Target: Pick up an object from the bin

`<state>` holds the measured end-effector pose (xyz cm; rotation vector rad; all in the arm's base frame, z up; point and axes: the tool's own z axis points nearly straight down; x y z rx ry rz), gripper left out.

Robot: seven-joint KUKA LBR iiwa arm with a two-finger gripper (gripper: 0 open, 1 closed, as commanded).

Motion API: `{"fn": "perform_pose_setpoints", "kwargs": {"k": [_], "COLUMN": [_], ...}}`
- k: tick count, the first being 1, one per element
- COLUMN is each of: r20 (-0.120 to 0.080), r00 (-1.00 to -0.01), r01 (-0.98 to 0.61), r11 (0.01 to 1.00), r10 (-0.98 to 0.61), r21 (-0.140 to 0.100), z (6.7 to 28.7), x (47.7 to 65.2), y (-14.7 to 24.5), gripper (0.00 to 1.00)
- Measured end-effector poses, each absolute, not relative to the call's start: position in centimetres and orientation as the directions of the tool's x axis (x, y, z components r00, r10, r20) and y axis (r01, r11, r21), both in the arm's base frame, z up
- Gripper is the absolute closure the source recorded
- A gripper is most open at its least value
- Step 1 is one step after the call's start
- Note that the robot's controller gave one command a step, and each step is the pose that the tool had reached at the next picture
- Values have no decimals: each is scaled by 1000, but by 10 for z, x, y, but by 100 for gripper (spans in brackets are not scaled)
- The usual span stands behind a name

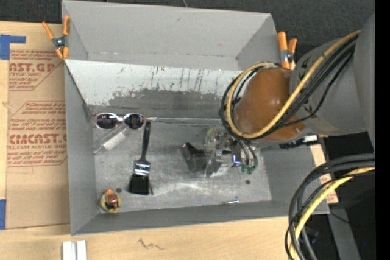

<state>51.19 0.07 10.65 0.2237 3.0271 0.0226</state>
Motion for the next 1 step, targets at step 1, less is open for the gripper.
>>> {"fn": "perform_pose_setpoints", "kwargs": {"k": [1], "r20": [-105], "r00": [-984], "r01": [146], "r11": [989], "r10": [148], "r21": [23], "z": [107], "x": [512], "y": [1], "gripper": [100]}}
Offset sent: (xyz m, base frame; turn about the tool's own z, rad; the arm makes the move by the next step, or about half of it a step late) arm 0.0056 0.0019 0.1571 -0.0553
